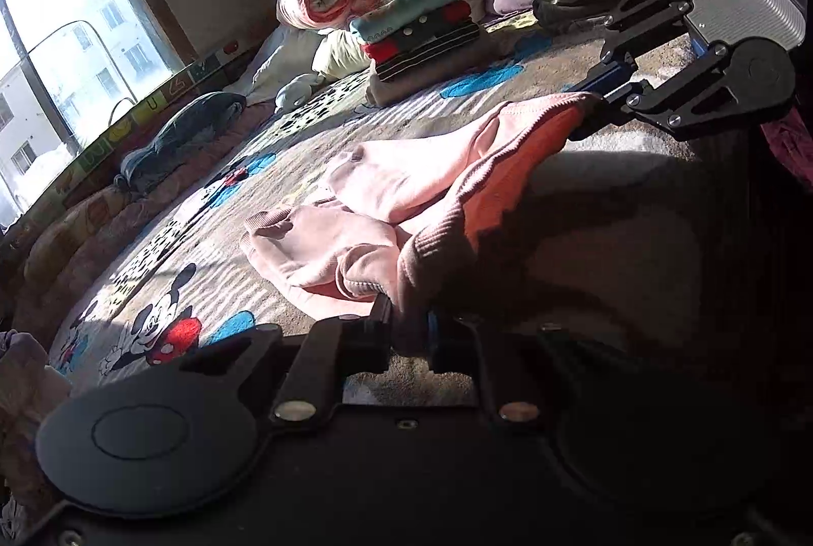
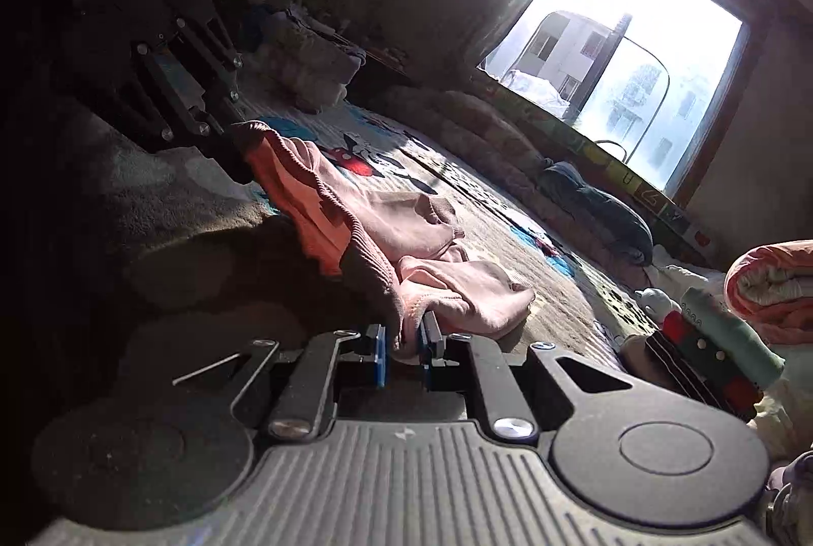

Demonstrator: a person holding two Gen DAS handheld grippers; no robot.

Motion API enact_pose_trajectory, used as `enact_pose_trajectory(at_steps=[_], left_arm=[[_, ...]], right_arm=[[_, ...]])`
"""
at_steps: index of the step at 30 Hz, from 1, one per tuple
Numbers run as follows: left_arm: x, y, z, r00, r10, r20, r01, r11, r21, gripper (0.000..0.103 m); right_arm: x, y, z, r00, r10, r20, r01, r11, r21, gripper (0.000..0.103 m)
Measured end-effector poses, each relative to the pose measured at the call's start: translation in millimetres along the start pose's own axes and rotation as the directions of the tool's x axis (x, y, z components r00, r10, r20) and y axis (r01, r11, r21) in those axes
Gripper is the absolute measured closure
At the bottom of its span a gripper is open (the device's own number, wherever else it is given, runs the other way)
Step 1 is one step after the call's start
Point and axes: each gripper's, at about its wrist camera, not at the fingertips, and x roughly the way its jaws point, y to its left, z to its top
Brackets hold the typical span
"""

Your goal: Fold clothes

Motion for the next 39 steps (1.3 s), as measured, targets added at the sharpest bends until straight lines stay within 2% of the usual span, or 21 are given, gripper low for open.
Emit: enact_pose_trajectory(at_steps=[4, 7, 11, 15, 17, 19, 21, 24, 27, 28, 30, 32, 34, 37, 39], left_arm=[[-14, 26, 9, 0.994, 0.005, 0.110, 0.011, 0.990, -0.143, 0.092], [-4, 41, 11, 0.986, 0.001, 0.169, 0.046, 0.961, -0.274, 0.092], [15, 64, 13, 0.976, -0.012, 0.218, 0.102, 0.908, -0.406, 0.092], [35, 91, 10, 0.966, -0.023, 0.257, 0.160, 0.834, -0.528, 0.092], [49, 103, 10, 0.964, -0.030, 0.263, 0.181, 0.801, -0.570, 0.092], [65, 115, 11, 0.965, -0.041, 0.260, 0.196, 0.769, -0.608, 0.092], [82, 125, 11, 0.968, -0.053, 0.244, 0.204, 0.733, -0.649, 0.092], [104, 138, 3, 0.973, -0.075, 0.219, 0.207, 0.703, -0.680, 0.092], [123, 156, -5, 0.968, -0.128, 0.217, 0.247, 0.649, -0.720, 0.092], [129, 162, -9, 0.968, -0.129, 0.217, 0.250, 0.622, -0.742, 0.091], [138, 173, -15, 0.965, -0.135, 0.224, 0.260, 0.575, -0.776, 0.092], [147, 183, -21, 0.962, -0.139, 0.237, 0.274, 0.528, -0.804, 0.088], [157, 189, -22, 0.961, -0.148, 0.234, 0.277, 0.510, -0.814, 0.086], [166, 189, -22, 0.960, -0.174, 0.221, 0.280, 0.510, -0.813, 0.086], [170, 191, -24, 0.959, -0.183, 0.217, 0.280, 0.494, -0.823, 0.086]], right_arm=[[-10, -20, 10, 0.997, -0.032, 0.073, 0.026, 0.996, 0.086, 0.089], [-4, -35, 16, 0.993, -0.036, 0.108, 0.018, 0.987, 0.161, 0.089], [20, -67, 17, 0.989, -0.037, 0.145, -0.010, 0.951, 0.309, 0.088], [47, -96, 11, 0.987, -0.018, 0.161, -0.051, 0.906, 0.419, 0.088], [62, -108, 4, 0.987, 0.004, 0.159, -0.082, 0.866, 0.492, 0.088], [83, -123, -6, 0.987, 0.023, 0.158, -0.112, 0.804, 0.584, 0.088], [100, -134, -10, 0.987, 0.031, 0.159, -0.126, 0.762, 0.635, 0.088], [127, -150, -19, 0.986, 0.057, 0.159, -0.151, 0.712, 0.685, 0.087], [154, -164, -28, 0.984, 0.107, 0.142, -0.178, 0.635, 0.752, 0.086], [162, -169, -31, 0.983, 0.121, 0.139, -0.184, 0.608, 0.773, 0.086], [175, -178, -37, 0.981, 0.136, 0.137, -0.190, 0.553, 0.811, 0.082], [189, -189, -44, 0.976, 0.180, 0.126, -0.198, 0.477, 0.856, 0.052], [192, -191, -49, 0.977, 0.174, 0.125, -0.193, 0.458, 0.868, 0.052], [195, -192, -53, 0.975, 0.187, 0.117, -0.191, 0.450, 0.872, 0.054], [198, -190, -55, 0.974, 0.196, 0.114, -0.192, 0.446, 0.874, 0.063]])
